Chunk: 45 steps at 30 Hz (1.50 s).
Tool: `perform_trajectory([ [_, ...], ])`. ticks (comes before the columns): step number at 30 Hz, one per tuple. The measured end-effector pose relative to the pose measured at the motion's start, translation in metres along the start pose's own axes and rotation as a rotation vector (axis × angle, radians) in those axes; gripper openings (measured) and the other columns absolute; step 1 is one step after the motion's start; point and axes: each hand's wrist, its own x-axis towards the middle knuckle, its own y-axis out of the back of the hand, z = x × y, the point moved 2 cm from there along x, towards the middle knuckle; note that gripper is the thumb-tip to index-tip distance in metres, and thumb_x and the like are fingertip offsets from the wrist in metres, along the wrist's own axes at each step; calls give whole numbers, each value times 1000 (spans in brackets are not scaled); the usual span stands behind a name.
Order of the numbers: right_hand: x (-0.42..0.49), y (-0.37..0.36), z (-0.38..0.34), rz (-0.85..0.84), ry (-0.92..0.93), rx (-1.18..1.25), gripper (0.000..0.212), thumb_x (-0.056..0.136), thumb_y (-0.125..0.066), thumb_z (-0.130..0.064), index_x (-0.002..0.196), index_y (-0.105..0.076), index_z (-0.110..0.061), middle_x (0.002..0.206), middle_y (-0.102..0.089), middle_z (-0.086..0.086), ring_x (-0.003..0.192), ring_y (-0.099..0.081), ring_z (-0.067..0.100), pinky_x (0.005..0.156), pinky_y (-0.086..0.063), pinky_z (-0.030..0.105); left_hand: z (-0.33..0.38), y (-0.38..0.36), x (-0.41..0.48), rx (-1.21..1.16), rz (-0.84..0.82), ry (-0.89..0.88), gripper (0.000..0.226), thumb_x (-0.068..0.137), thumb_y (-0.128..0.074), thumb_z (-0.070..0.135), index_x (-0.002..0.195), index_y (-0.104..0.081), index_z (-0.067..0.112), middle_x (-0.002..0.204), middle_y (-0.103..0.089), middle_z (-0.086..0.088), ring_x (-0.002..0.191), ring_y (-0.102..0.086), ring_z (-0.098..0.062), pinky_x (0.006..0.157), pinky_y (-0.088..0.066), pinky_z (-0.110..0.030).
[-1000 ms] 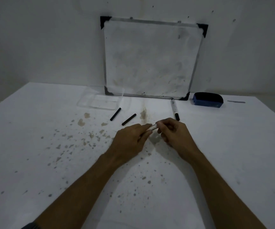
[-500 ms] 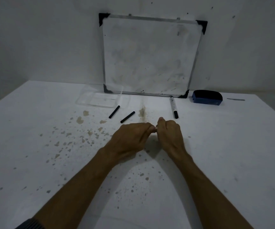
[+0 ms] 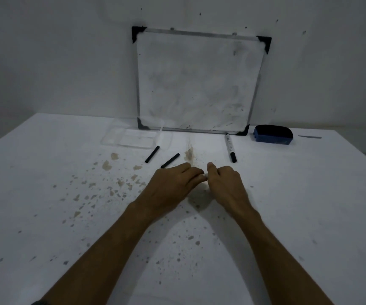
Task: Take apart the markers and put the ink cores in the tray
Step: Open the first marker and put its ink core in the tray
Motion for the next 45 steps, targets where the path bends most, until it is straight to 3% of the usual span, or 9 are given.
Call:
perform_trajectory([
  [3,-3,-1,-5,53,-22,100,50,99,-40,-31,52,-47,-16,49,-50,-2,48,-49,13,48,-38,30,1,2,4,-129,15,56,18,104,-60,30,116,-69,20,87,-75,1,68,-67,-12,49,-55,-31],
  [8,-15,8,-13,145,667,20,54,102,-37,-21,55,-57,-3,40,-47,3,30,-38,13,34,-32,26,-13,-2,-1,-685,-220,474,29,105,-57,35,100,-82,20,79,-76,15,73,-72,5,80,-65,-36],
  [13,-11,-1,-11,-28,252,54,84,96,-14,-70,52,-54,-11,48,-55,2,43,-51,16,49,-46,25,-14,5,-6,-491,-105,359,30,103,-60,34,119,-78,17,89,-81,1,71,-72,-14,68,-62,-38],
  [17,1,-6,-6,-23,29,32,65,106,-29,-50,55,-53,-17,53,-55,-1,50,-53,13,52,-40,26,-5,7,-4,-183,14,174,36,105,-53,42,120,-77,20,80,-72,0,63,-63,-14,52,-54,-36],
  [21,-5,2,-9,47,264,46,48,101,-28,-29,58,-43,-16,47,-41,-3,44,-43,14,46,-39,31,0,6,2,-175,75,96,27,102,-61,32,114,-80,16,76,-74,3,57,-58,-5,52,-46,-20],
  [26,-15,14,-8,76,701,-68,44,101,-37,-20,72,-65,-1,44,-52,4,34,-51,22,36,-46,33,-8,8,-1,-808,-331,551,37,100,-56,53,68,-74,46,52,-60,18,44,-45,0,51,-41,-18],
  [30,-12,7,-17,-77,386,184,53,103,-36,-54,60,-51,-27,50,-49,-12,46,-45,3,49,-38,17,-20,17,-2,-666,-241,519,33,101,-55,49,80,-78,40,55,-60,18,49,-53,-1,54,-45,-15],
  [37,-18,4,-15,-294,122,217,52,104,-27,-57,70,-52,-27,66,-52,-8,59,-49,6,65,-38,24,-16,21,-6,-34,65,37,30,98,-66,36,112,-81,14,78,-75,-5,57,-67,-19,46,-52,-33],
  [45,-17,14,-12,-267,195,178,31,102,-46,-50,95,-55,-21,83,-61,-10,71,-57,-2,62,-44,12,-33,12,-8,-279,-213,395,40,100,-47,57,118,-77,37,86,-80,10,65,-64,-3,60,-53,-23],
])
